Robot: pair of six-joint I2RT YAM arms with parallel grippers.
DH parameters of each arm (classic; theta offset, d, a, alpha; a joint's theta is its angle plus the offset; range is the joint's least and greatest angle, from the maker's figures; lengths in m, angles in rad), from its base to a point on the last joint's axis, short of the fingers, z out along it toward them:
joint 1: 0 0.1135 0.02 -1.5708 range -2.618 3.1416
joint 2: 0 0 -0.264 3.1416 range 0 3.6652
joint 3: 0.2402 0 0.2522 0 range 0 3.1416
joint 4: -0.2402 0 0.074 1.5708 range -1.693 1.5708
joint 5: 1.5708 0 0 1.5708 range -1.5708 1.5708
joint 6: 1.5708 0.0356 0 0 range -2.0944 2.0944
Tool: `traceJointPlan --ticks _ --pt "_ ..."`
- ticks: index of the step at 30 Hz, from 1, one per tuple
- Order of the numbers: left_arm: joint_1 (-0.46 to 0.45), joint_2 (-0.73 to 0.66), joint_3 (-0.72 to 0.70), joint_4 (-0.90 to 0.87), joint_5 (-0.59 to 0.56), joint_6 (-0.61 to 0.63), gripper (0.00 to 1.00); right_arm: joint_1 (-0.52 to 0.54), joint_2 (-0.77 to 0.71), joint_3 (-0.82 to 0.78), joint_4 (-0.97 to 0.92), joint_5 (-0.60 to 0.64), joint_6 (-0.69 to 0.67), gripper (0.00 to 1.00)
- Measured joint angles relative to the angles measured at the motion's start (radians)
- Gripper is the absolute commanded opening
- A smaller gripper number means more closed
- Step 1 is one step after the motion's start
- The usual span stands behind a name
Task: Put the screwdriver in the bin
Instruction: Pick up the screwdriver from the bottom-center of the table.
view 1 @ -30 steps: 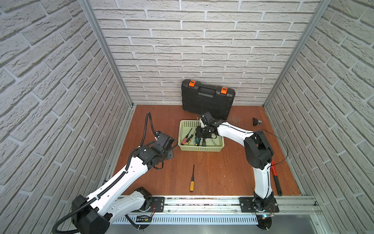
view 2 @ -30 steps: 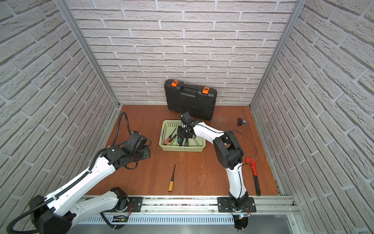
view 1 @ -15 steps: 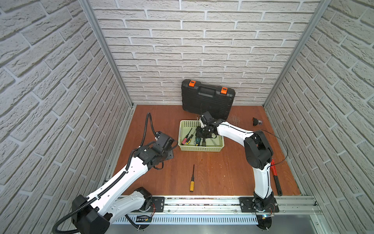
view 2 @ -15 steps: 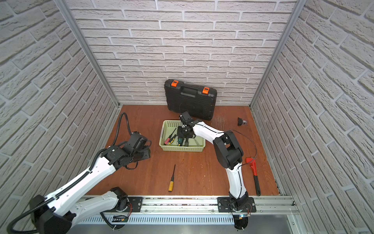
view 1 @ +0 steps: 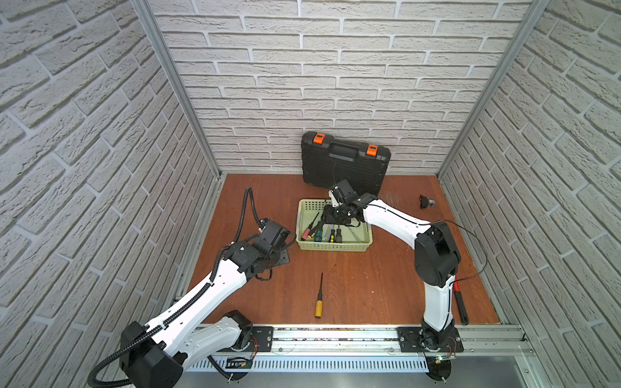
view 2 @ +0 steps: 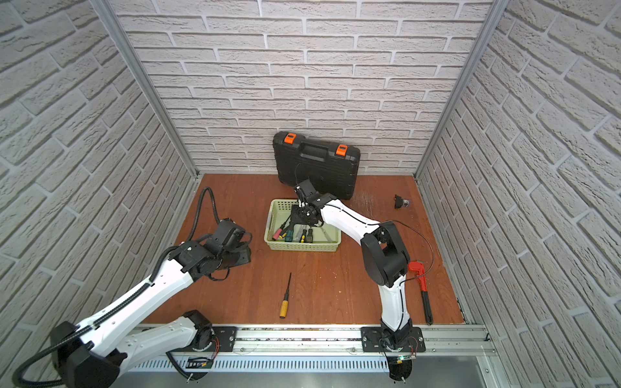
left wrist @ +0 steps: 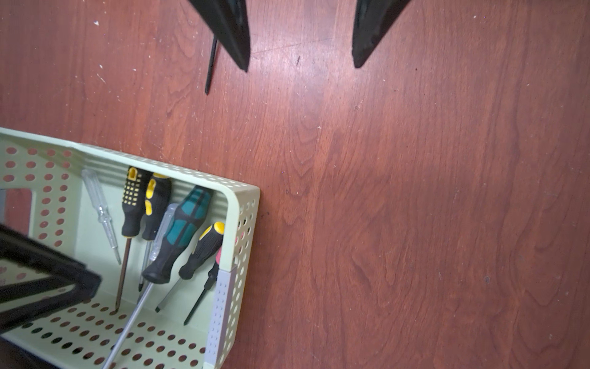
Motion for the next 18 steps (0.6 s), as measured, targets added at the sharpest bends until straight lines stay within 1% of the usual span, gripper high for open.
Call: traceJointPlan --ticks 5,8,11,14,18 --pt "-0.031 0.050 0.001 0.001 0.031 0.005 0.57 0.027 -0.092 0.000 -0.034 0.039 -0.034 0.47" --pt "-0.083 0.086 0.005 0.000 0.050 0.008 0.57 0.044 -0.177 -0.015 -0.048 0.061 -0.056 0.47" --pt "-0.151 0.120 0.005 0.002 0.072 0.008 0.57 0.060 -0.286 -0.062 -0.055 0.078 -0.071 0.47" --pt "-0.230 0.164 0.006 0.010 0.088 0.000 0.57 0.068 -0.401 -0.143 -0.055 0.089 -0.074 0.47" --pt "-0.343 0.263 0.012 0.043 0.091 -0.026 0.58 0.071 -0.518 -0.264 -0.058 0.100 -0.077 0.48"
